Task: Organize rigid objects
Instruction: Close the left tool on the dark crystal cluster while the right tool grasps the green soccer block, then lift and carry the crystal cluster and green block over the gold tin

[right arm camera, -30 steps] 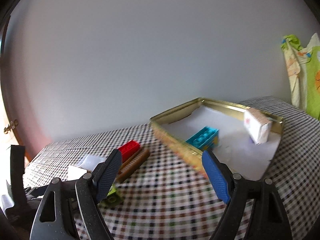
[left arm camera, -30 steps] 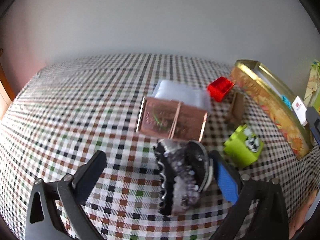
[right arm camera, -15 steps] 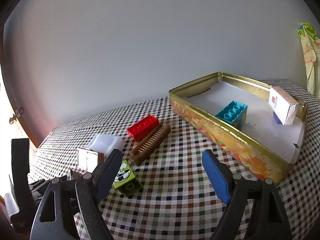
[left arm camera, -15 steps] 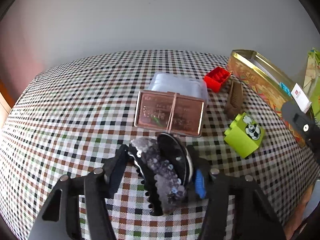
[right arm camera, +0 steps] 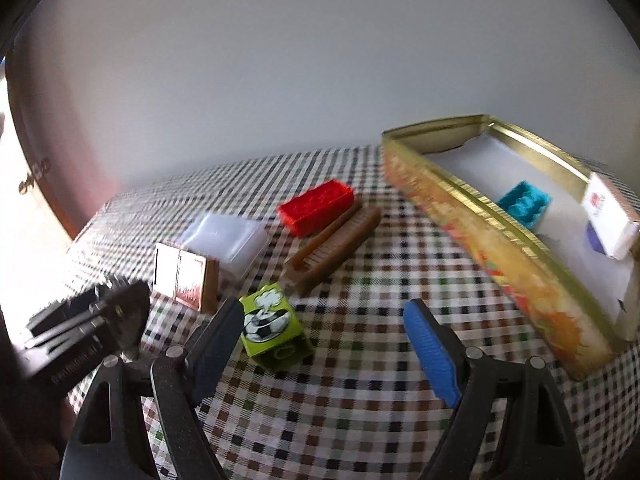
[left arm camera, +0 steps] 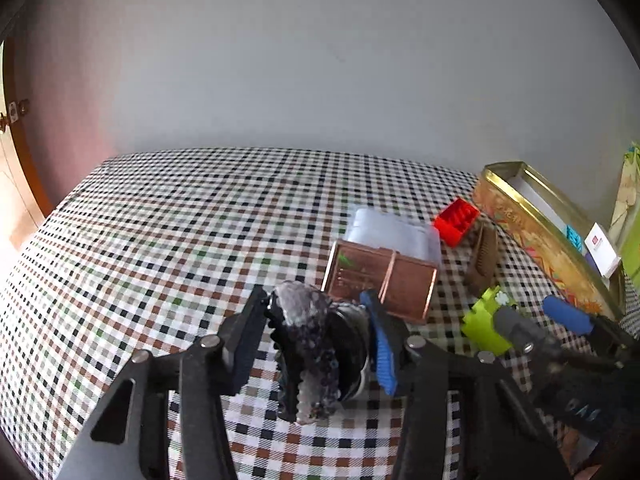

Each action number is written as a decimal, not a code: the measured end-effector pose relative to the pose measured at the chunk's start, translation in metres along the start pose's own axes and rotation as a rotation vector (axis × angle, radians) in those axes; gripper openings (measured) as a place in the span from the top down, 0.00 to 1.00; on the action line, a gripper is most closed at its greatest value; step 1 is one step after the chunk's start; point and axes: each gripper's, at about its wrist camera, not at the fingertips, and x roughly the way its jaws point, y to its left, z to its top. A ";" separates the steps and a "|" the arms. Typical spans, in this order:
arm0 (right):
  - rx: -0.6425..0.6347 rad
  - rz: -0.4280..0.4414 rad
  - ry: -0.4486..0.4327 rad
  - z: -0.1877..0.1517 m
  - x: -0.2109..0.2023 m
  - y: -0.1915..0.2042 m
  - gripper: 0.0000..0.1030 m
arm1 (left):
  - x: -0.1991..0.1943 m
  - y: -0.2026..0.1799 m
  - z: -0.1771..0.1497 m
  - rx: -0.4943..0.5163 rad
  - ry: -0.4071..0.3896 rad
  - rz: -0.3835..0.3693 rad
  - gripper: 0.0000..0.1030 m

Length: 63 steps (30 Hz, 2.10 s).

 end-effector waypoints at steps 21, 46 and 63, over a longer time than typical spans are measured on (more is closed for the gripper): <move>-0.017 0.090 0.031 -0.002 0.002 0.002 0.67 | 0.022 -0.008 -0.008 -0.005 0.121 -0.039 0.58; -0.066 -0.021 -0.334 0.017 -0.058 -0.009 0.67 | -0.018 -0.015 0.005 -0.012 -0.183 -0.026 0.59; -0.123 -0.090 -0.477 0.017 -0.084 -0.026 0.67 | -0.025 -0.049 0.006 0.013 -0.246 0.043 0.59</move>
